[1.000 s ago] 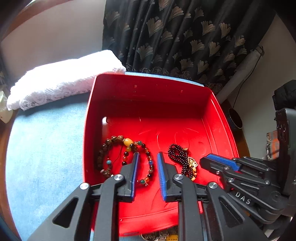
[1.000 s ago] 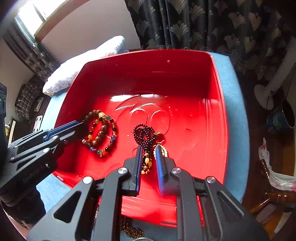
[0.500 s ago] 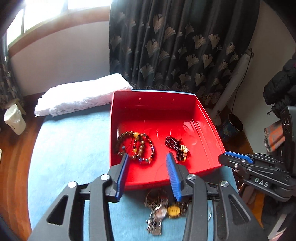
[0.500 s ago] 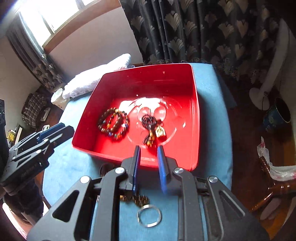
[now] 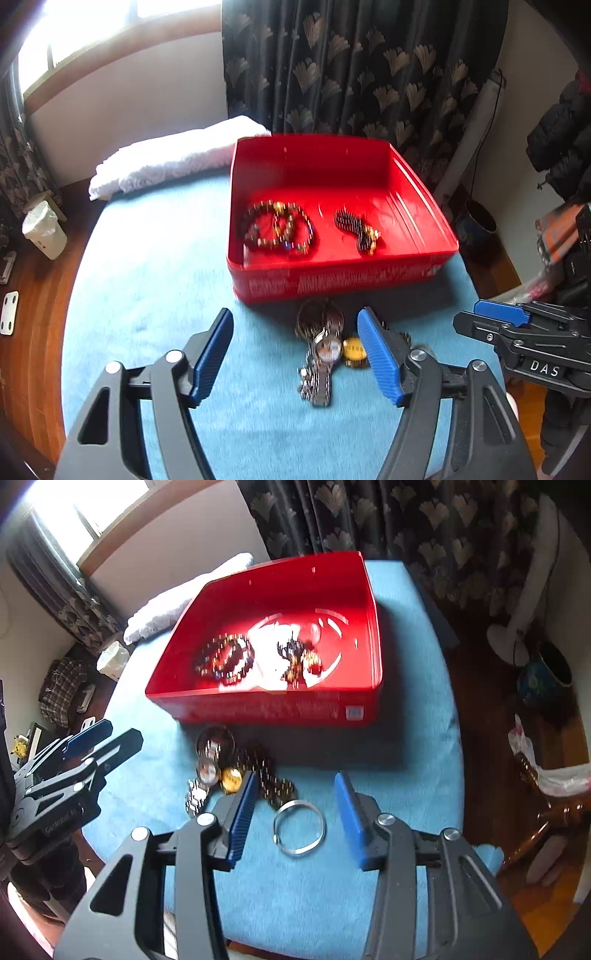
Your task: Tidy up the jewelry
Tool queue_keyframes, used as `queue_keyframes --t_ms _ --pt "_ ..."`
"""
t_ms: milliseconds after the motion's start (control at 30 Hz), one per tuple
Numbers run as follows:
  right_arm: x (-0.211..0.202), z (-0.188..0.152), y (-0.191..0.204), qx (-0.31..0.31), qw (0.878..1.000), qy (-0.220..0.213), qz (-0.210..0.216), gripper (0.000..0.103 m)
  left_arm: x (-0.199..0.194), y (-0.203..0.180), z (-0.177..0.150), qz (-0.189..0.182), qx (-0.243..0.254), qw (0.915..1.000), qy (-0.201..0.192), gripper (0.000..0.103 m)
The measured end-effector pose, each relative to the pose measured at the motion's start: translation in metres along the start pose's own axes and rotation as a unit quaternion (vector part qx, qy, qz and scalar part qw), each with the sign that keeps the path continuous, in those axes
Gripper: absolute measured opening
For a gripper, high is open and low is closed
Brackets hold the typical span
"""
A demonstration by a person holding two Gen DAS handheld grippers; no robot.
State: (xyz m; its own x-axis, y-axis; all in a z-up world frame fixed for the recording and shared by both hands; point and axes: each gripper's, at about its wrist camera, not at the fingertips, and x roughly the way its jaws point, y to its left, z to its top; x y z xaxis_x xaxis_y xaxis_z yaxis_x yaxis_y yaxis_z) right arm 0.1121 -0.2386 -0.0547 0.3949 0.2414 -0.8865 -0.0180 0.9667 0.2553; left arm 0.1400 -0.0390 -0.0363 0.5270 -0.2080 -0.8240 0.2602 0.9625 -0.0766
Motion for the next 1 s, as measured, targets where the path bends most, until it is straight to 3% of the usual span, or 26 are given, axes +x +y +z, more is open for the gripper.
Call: queue_keyframes --t_ms 367,500,800,1000 --pt "0.030 -0.029 -0.002 0.015 0.999 0.052 -0.004 0.044 0.024 0.003 -0.036 0.018 -0.003 0.9988 0.046 0.069" --pt "0.037 -0.033 0.000 0.014 0.998 0.061 -0.009 0.051 0.029 0.003 -0.043 0.017 -0.004 0.9985 0.053 0.069" --pt "0.050 -0.037 0.001 0.012 0.997 0.074 -0.018 0.051 0.035 0.005 -0.053 0.022 -0.003 0.9978 0.062 0.070" --pt "0.057 -0.037 0.001 0.010 0.997 0.075 -0.027 0.052 0.038 0.008 -0.055 0.030 -0.007 0.9977 0.060 0.076"
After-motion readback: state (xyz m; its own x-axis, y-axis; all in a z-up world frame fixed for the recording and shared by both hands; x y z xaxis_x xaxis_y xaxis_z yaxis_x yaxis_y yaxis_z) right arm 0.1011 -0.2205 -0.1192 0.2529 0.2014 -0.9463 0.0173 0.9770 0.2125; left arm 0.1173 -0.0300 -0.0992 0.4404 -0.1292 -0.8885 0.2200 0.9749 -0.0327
